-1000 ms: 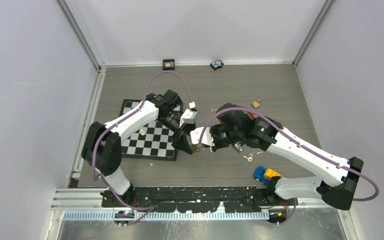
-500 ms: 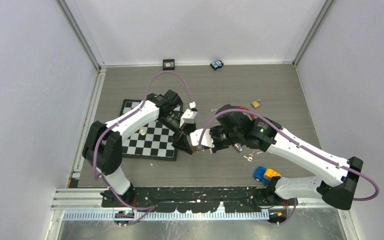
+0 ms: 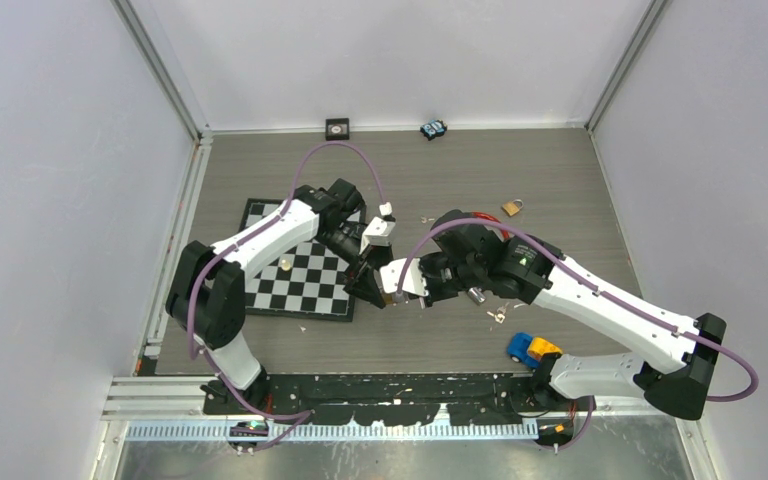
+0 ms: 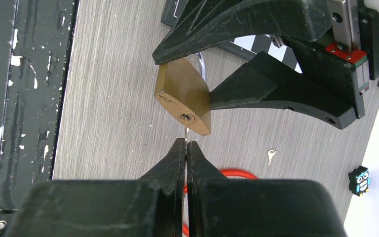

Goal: Unlock with the key

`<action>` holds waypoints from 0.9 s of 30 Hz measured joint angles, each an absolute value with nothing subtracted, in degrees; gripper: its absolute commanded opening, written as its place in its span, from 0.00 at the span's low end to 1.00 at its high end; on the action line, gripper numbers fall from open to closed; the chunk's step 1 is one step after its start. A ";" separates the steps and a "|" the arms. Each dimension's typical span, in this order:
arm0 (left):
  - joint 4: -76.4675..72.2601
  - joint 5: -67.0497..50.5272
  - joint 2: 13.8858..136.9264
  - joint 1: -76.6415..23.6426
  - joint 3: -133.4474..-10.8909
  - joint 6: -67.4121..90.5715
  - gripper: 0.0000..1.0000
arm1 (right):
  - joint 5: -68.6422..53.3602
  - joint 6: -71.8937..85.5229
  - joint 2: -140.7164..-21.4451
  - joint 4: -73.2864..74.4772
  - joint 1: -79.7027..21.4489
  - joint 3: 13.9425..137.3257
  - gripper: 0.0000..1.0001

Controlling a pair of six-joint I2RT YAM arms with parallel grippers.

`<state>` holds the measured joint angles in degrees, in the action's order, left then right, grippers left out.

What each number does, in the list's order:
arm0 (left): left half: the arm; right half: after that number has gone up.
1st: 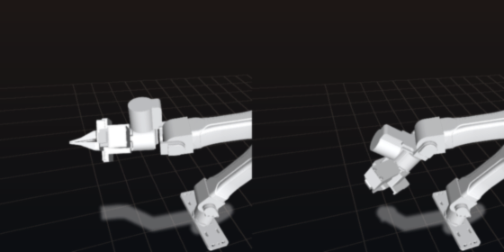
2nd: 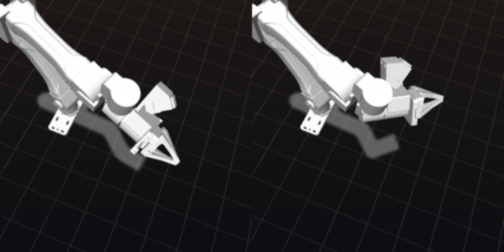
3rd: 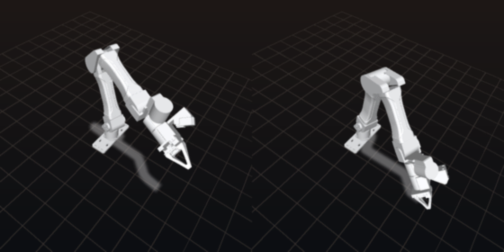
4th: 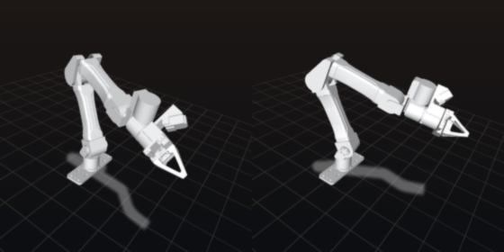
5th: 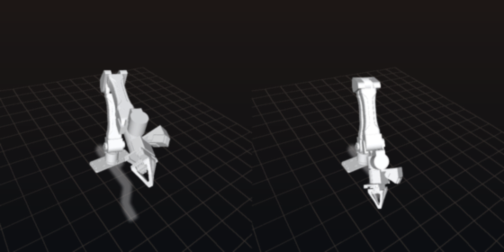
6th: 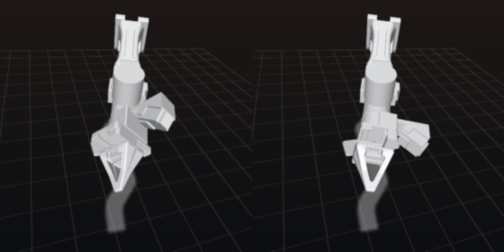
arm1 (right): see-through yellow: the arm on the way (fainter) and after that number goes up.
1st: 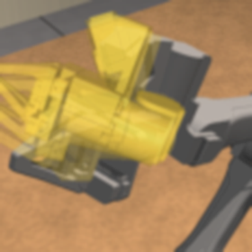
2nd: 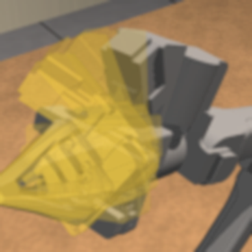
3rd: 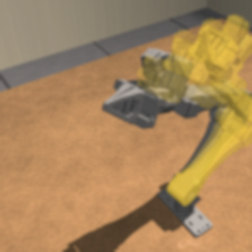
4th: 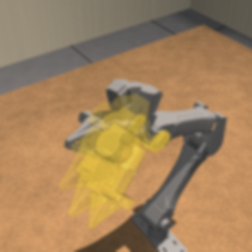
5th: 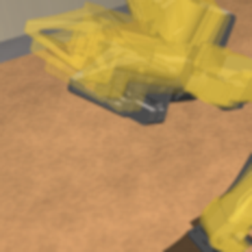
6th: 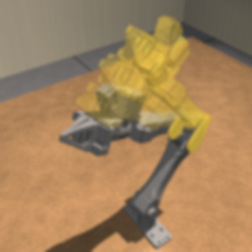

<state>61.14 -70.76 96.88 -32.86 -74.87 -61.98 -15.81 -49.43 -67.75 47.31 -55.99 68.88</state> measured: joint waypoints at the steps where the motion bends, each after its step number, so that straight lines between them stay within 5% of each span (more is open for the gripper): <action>1: 61.14 -70.76 96.88 -32.86 -74.87 -62.00 0.00 | -15.88 -49.43 -67.75 47.31 -56.03 68.90 0.01; 27: 62.17 -70.74 97.27 -32.86 -75.64 -62.06 0.00 | -16.82 -49.41 -67.37 47.24 -56.10 68.88 0.01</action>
